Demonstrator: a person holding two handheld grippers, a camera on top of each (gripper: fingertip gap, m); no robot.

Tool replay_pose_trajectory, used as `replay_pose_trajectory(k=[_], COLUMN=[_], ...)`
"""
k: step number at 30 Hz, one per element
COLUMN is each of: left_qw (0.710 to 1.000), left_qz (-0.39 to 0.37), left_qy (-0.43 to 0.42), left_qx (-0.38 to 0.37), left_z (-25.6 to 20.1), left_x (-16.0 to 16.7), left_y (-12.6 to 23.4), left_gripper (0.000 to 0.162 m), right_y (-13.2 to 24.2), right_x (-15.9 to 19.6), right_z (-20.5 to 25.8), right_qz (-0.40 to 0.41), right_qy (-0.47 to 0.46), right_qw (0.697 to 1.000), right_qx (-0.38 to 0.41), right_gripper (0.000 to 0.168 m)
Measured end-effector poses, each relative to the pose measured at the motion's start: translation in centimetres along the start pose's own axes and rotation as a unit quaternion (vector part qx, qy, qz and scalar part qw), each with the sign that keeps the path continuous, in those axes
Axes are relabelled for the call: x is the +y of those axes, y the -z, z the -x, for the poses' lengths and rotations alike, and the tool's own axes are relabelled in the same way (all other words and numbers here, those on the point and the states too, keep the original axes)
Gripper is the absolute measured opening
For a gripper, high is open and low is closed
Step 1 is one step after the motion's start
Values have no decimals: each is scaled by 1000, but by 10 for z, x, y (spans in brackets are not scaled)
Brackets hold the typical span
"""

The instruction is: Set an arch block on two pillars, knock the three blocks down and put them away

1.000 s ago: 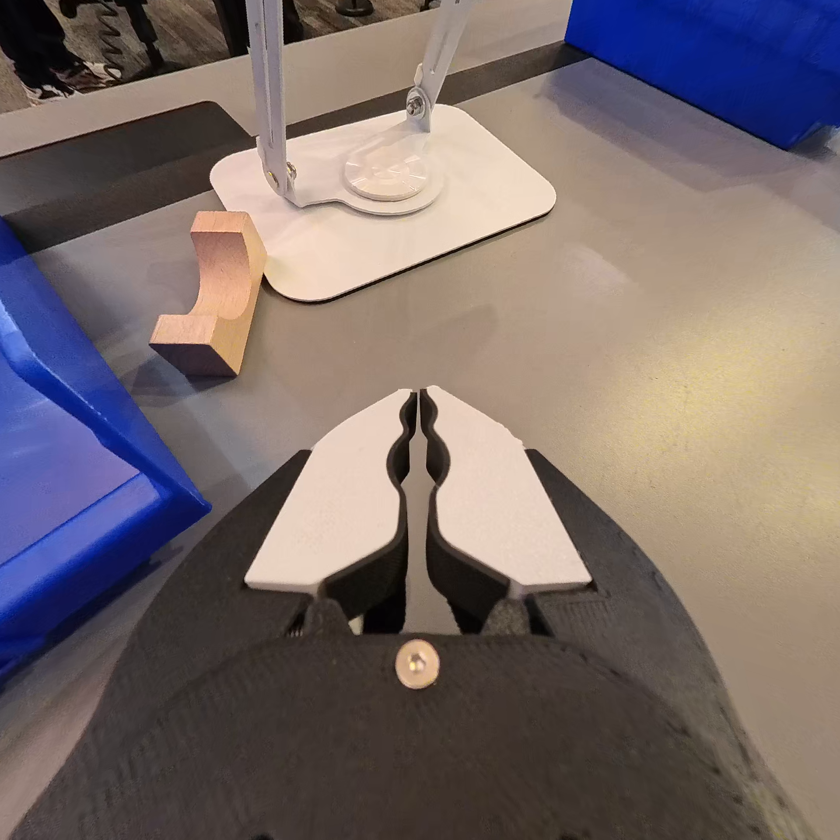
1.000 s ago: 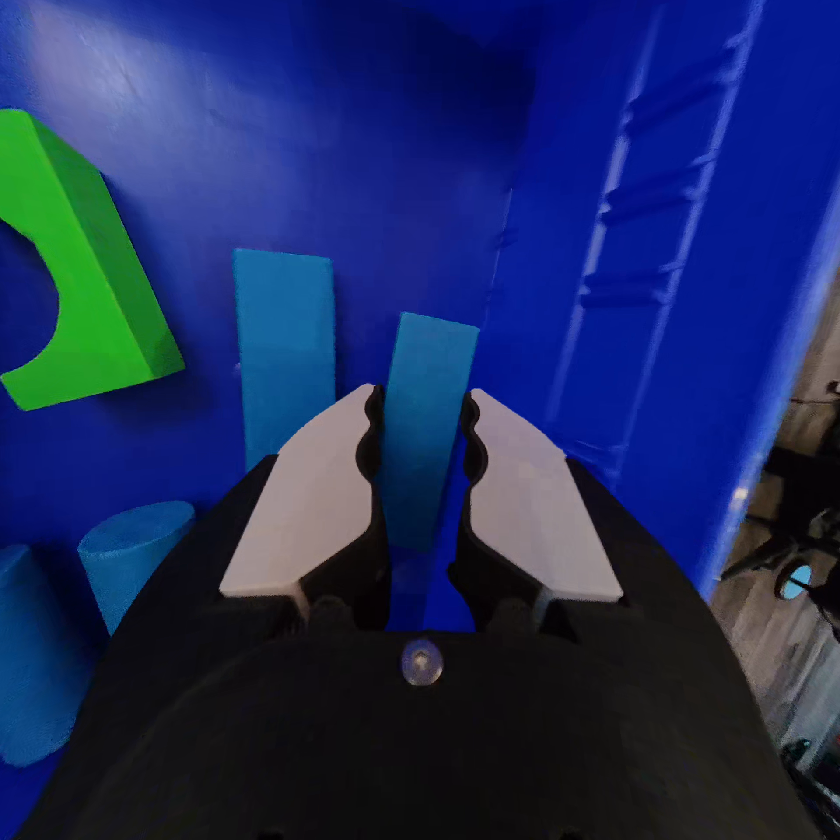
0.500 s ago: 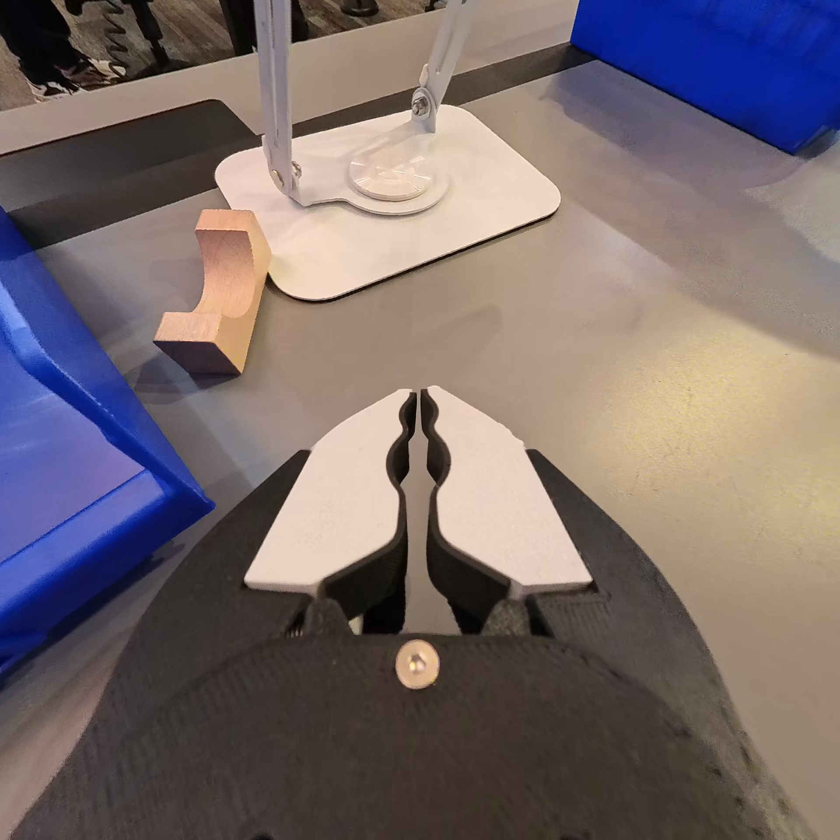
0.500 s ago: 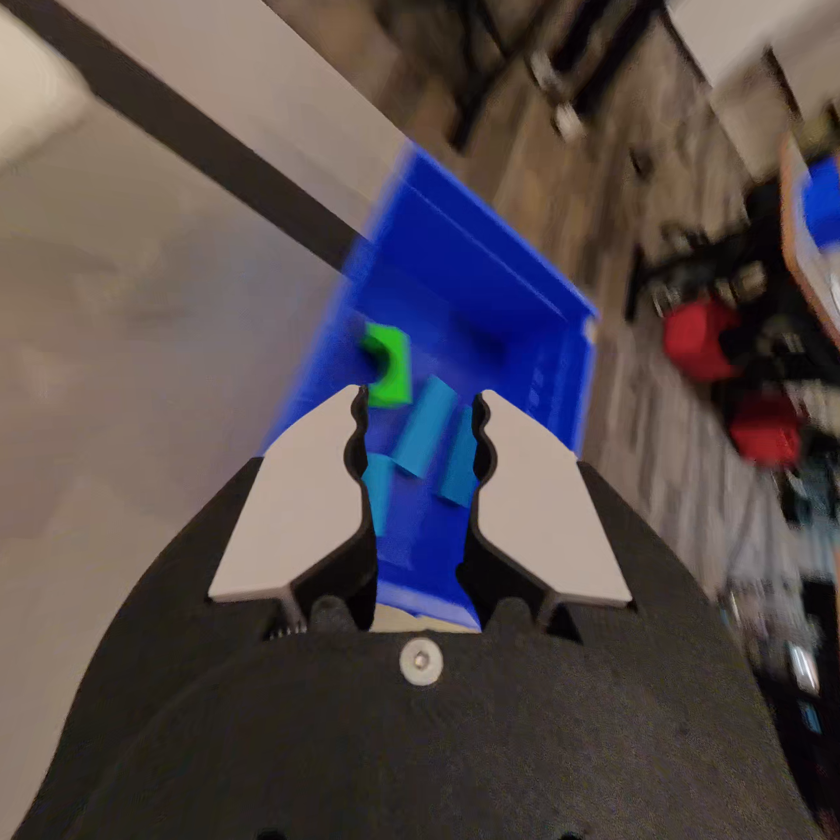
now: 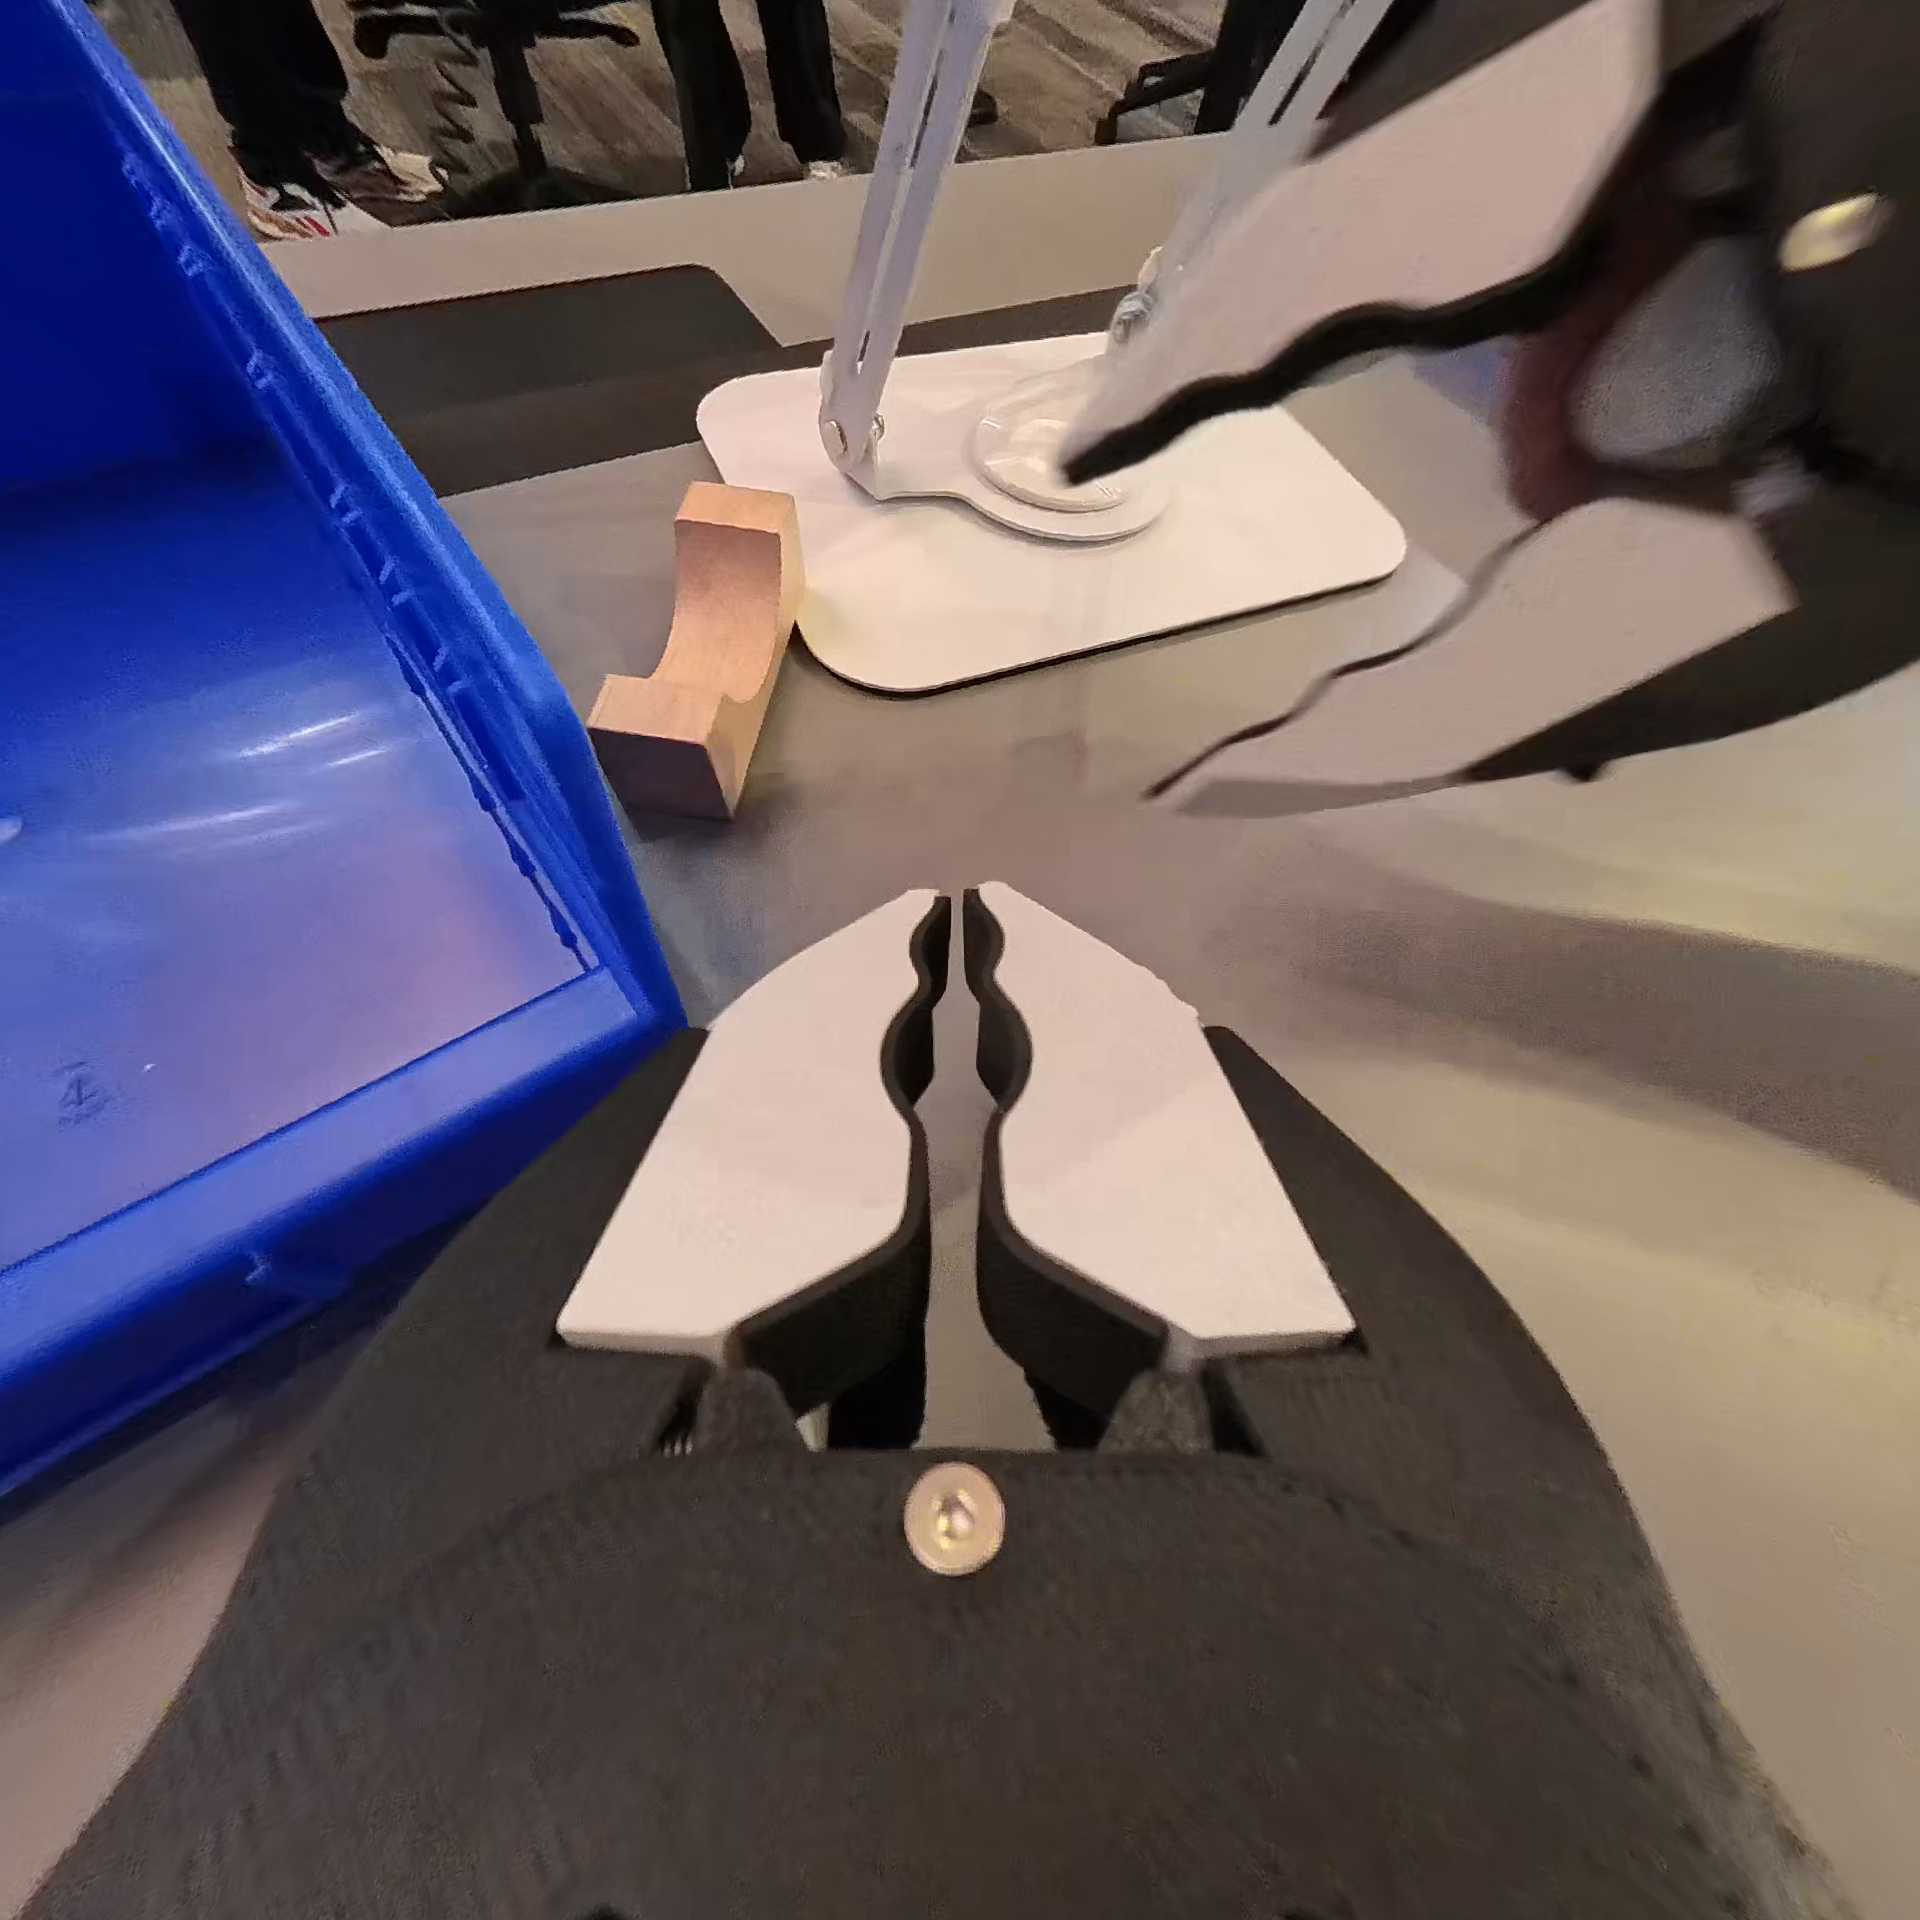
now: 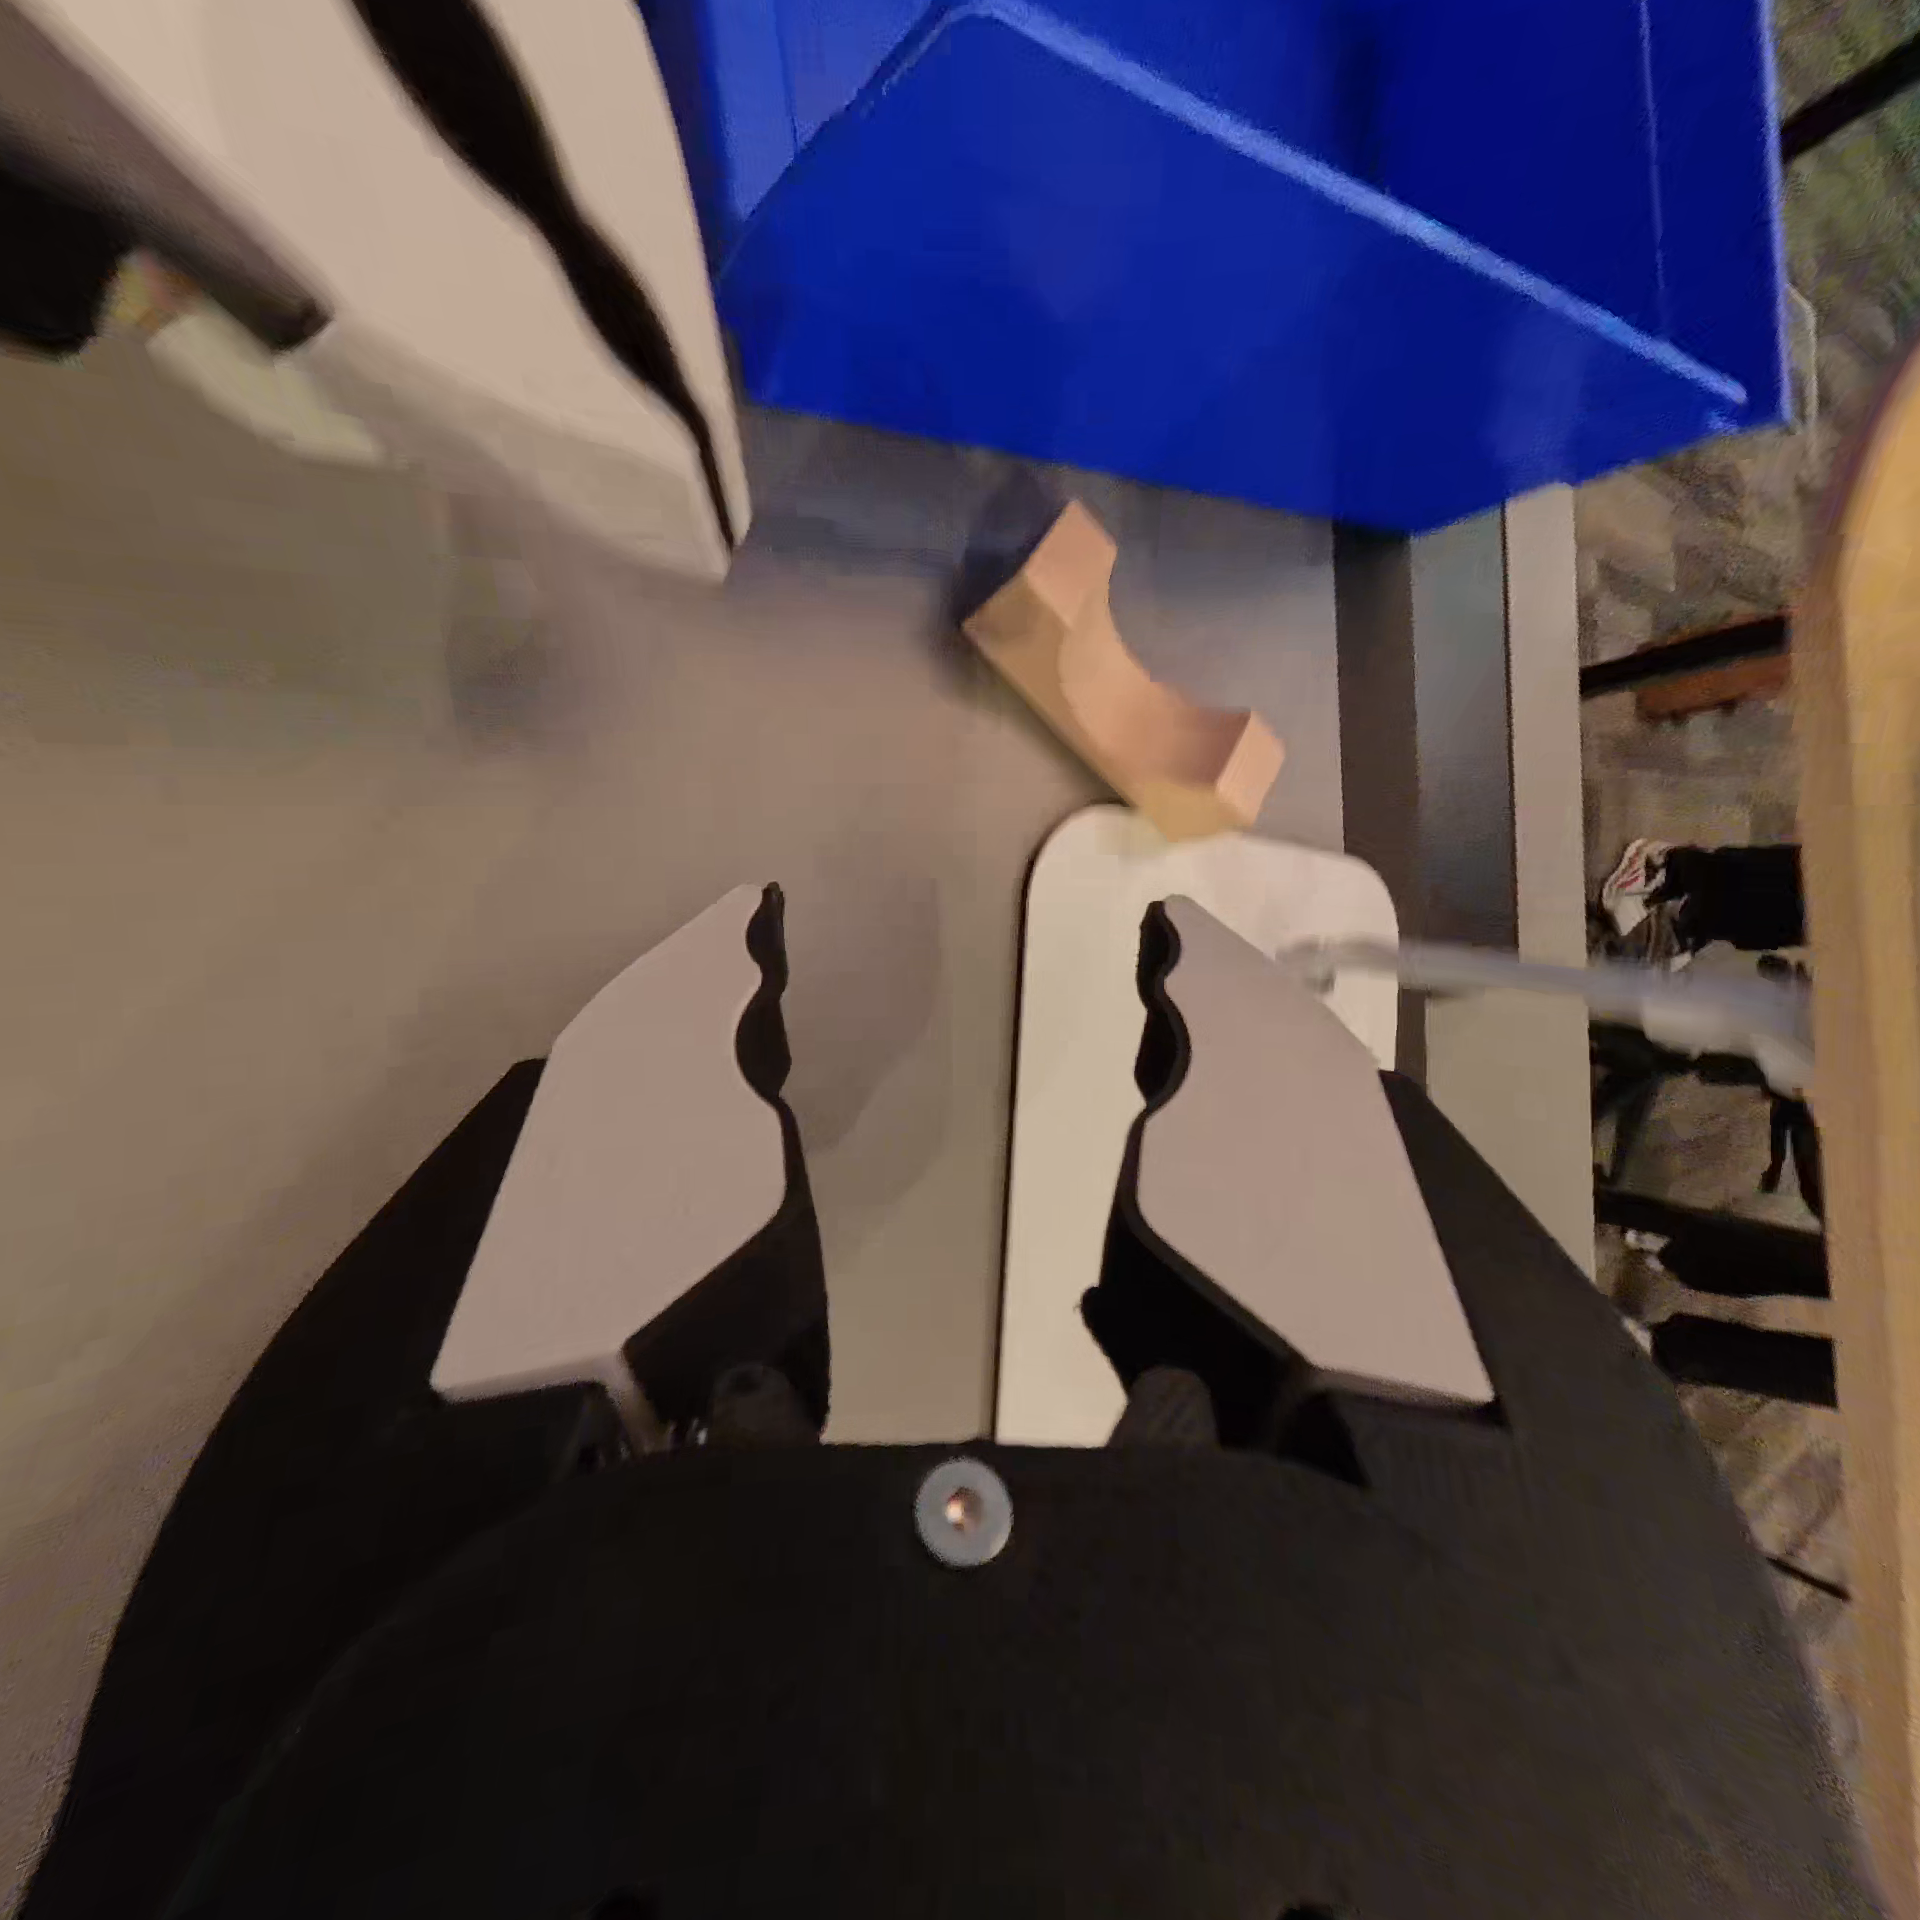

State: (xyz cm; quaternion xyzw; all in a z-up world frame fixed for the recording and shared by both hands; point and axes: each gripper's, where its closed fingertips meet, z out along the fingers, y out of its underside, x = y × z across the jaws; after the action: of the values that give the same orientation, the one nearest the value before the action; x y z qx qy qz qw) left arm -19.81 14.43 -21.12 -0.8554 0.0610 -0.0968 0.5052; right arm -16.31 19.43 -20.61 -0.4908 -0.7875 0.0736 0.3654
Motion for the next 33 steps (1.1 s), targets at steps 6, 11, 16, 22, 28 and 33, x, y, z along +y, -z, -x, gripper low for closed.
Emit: replay_pose_trajectory(k=[6,11,16,22,28,33], left_qw=[1000,1000,999,999,999,999], left_qz=[12,7,1,-3,-4,-5], left_qy=[-7,10,21,23,15,14], left_qx=[8,16,31,36,40,39], left_z=[-6,-6,-10,-11,-15,-14], left_x=[4,1,-1,-4,-5,-5], left_y=[-8,-8,-9,-8,-8,-8], left_gripper=[2,3,3,3,3,3], right_y=[-75,-101,-104,-93,-79,-67], right_x=[-35,-42,-38,-25,-8,2], right_z=[-7,-13,-9,-3,3,12], right_qz=[-19,-22,-19,-19,6,20], right_qy=[7,-22,-33,-27,-14,-13], right_qw=[998,992,981,977,974,972], right_qx=[-62,-121,-192,-209,-227,-236], right_gripper=[78,75,56,39,39,24])
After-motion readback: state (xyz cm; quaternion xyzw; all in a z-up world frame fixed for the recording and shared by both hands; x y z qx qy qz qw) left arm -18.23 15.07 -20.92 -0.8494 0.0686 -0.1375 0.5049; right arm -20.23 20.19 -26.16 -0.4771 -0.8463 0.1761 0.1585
